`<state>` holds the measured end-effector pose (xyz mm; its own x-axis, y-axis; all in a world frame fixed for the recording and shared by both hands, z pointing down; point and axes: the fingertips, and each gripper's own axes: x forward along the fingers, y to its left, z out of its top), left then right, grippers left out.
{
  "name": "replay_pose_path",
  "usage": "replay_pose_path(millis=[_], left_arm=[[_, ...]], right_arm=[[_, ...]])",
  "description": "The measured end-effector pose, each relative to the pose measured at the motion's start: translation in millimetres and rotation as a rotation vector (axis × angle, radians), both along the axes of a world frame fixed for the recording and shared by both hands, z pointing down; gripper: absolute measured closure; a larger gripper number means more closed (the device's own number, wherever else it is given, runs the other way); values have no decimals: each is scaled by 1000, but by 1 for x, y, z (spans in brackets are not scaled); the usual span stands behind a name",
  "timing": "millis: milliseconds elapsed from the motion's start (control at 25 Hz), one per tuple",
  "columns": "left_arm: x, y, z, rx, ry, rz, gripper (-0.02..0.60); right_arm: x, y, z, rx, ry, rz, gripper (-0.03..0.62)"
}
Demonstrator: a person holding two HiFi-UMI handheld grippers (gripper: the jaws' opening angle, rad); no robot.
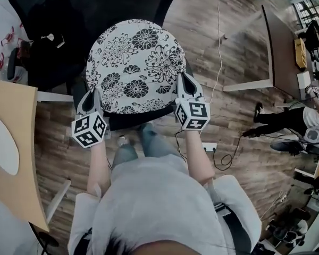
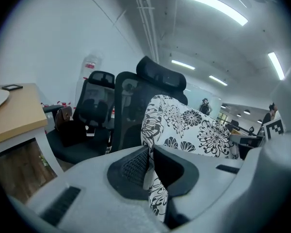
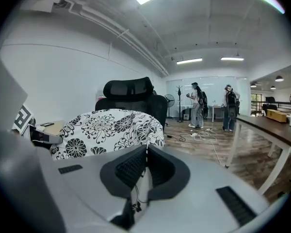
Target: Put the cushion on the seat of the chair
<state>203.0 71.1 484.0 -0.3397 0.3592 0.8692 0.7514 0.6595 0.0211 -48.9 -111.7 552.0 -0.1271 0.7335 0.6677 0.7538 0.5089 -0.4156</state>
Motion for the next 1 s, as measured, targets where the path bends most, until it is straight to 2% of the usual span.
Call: replay_pose_path(millis=[160,480,600,640,680,760,800,840,920,1000], left_arm=[[7,-6,18,-12,61,-19,560],[27,-19,74,18,168,-105,560],[68,-31,68,30,201,-130,560],[82,-32,60,29,170,-122,560],[78,-25,53,18,83,-90,560],[20,6,29,-29,-209,31,560],[-1,16,-2,-49,-321,80,560],[-4,16,-39,-59,-373,103,560],[15,9,-91,-58,-365,100,560],[21,5,-98,-52,-323,92,560]], right_arm=[[6,7,27,13,42,-51,578],[13,15,99,70,114,-150,579],[51,11,98,93,140,-179,577],[64,8,82,96,109,-171,577],[62,7,54,92,24,-136,577],[16,8,-37,55,-261,1,577],[3,5,-92,37,-369,59,577],[5,-1,-139,28,-419,91,577],[23,-13,-190,36,-413,103,577],[24,-17,-191,56,-382,101,577]])
